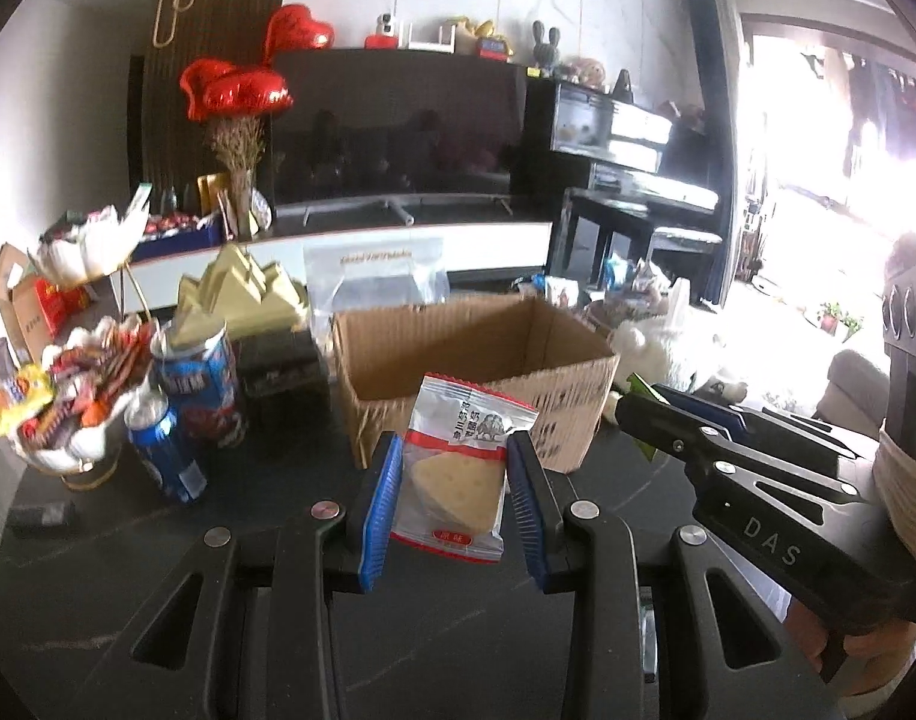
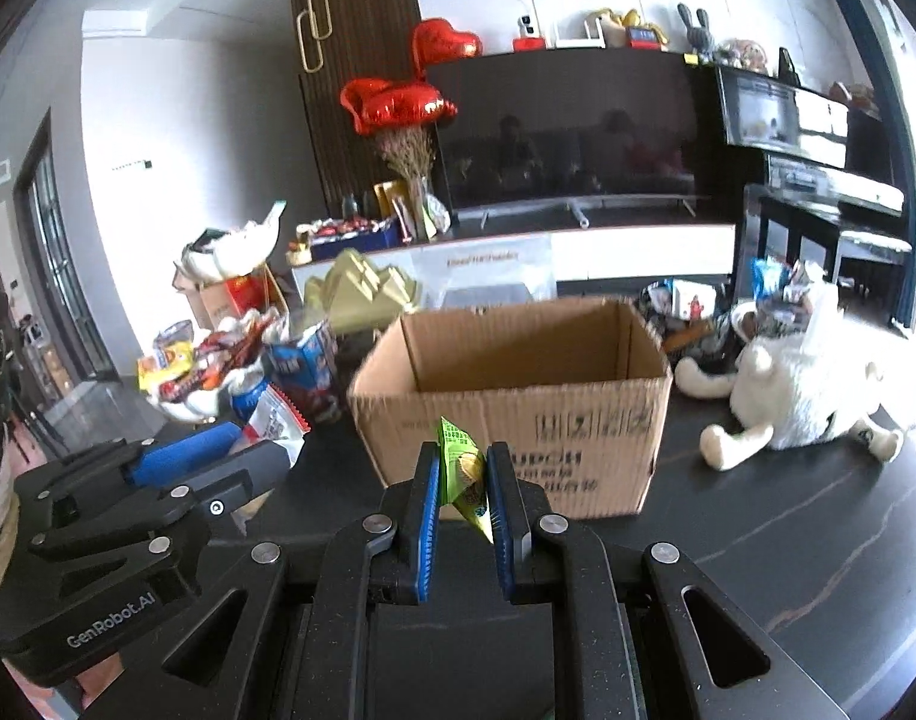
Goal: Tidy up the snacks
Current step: 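Carry both snacks over the cardboard box and open both tools to drop them, then move both tools back down toward the dark green packet on the table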
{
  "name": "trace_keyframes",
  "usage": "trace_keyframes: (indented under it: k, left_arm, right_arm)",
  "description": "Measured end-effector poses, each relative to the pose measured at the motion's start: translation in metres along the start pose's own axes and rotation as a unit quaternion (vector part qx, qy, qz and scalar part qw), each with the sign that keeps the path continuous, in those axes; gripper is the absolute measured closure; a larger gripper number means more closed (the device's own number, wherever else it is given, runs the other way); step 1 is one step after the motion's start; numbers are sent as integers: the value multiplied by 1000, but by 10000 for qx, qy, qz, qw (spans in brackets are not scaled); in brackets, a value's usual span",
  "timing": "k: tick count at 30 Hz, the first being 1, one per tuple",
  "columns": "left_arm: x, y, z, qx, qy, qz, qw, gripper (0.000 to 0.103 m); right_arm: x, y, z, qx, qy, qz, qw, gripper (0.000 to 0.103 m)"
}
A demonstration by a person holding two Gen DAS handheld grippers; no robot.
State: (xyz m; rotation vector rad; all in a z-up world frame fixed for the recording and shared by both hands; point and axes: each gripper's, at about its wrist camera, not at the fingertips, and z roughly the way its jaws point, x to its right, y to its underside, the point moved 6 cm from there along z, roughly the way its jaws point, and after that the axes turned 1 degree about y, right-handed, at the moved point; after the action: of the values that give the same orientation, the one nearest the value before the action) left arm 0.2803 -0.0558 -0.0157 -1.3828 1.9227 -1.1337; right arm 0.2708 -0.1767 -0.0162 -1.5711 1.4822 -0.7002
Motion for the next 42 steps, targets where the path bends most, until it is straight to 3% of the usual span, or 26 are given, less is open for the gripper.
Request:
trace_keyframes:
  k: [18,25,33,35,37,42]
  left_arm:
    - [-10,-63,42,126,-111,-85,9998,68]
    - [-14,-75,77,-73,-29,-219,9997,68]
    - [-19,-81,116,-296,-116,-46,9995,67]
    - [-20,-81,125,-345,-182,-28,9992,61]
    - [-24,-81,127,-344,-297,-79,9989,49]
    - [-34,-75,117,-258,-669,-155,9973,45]
  right_arm:
    - [19,-64,23,309,56,23,9995,86]
    - [28,-79,46,272,59,-34,9996,86]
    - [39,-85,84,48,130,-232,9996,86]
    - [44,-87,92,31,235,-180,9996,78]
    - [49,-87,97,23,375,-135,9992,45]
    - [63,-79,102,-114,528,41,9985,42]
